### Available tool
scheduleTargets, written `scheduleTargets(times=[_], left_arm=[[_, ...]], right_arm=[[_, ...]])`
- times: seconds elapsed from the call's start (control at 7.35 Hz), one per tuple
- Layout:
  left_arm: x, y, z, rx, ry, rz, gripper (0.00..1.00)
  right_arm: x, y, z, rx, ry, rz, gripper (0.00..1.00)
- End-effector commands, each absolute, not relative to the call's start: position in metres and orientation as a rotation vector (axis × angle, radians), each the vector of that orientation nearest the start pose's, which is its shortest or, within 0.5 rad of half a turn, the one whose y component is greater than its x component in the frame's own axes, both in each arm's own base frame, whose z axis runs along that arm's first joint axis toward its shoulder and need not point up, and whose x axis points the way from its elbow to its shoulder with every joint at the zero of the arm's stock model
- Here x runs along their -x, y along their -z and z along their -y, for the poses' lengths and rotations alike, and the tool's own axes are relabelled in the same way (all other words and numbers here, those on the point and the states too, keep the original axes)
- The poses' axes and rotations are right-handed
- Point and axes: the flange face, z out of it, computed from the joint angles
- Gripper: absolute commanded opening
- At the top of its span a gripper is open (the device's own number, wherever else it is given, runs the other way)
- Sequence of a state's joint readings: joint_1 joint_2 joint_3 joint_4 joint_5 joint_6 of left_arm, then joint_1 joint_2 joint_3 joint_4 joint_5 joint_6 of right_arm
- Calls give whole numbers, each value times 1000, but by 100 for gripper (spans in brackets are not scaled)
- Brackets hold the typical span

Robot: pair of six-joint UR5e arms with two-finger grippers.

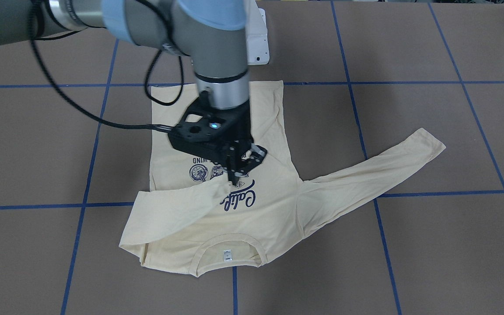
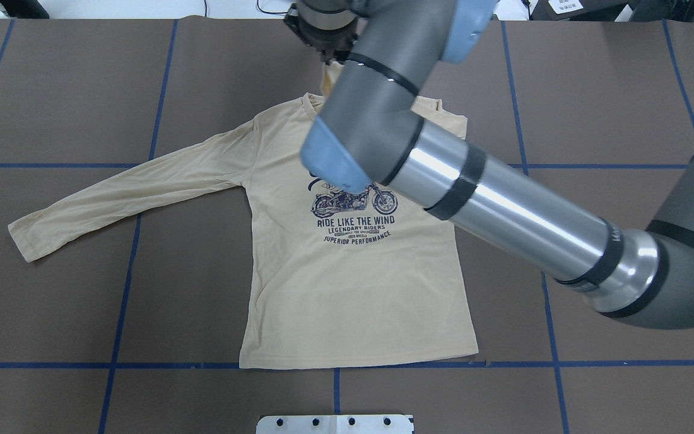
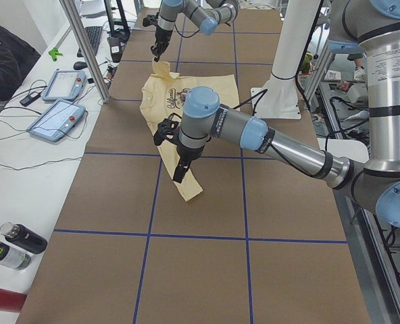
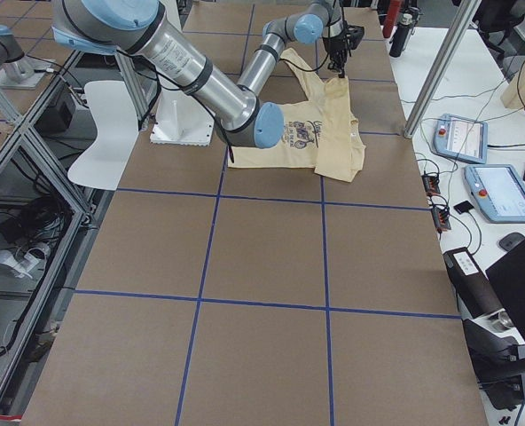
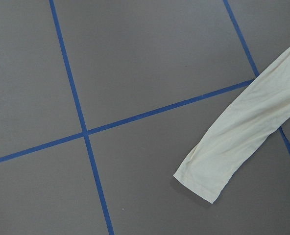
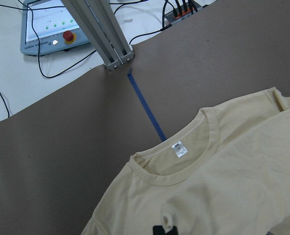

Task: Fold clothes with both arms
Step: 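Carry the sleeve cuff with the right gripper across the shirt body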

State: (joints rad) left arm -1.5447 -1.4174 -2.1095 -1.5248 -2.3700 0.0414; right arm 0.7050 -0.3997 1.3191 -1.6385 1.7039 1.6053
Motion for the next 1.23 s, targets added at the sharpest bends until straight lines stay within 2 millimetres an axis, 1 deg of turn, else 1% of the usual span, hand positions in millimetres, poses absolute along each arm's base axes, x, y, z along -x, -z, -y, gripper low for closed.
scheduleTargets(times=[0.0,0.14,0.27,0.41,0.54,0.68,0.82,0.95,1.09], left_arm=[[51,-471,418,-320,-197,-790,100],[50,-471,418,-320,-199,-790,100],[50,-471,418,-320,-199,-790,100],[51,-472,418,-319,-197,-790,100],[51,-471,418,-320,-197,-790,100],[51,-471,418,-320,-198,-790,100],[50,-470,419,-324,-203,-789,100],[50,-458,420,-365,-225,-787,100],[48,-446,422,-453,-265,-782,100]], right_arm=[[600,22,584,-201,-705,854,0],[629,33,582,-189,-722,854,0],[639,41,579,-174,-743,871,33],[643,51,582,-169,-754,864,96],[638,69,582,-173,-757,882,98],[633,81,583,-171,-759,897,99],[629,86,584,-162,-754,905,99],[622,78,591,-106,-723,900,100],[598,55,589,-34,-688,862,100]])
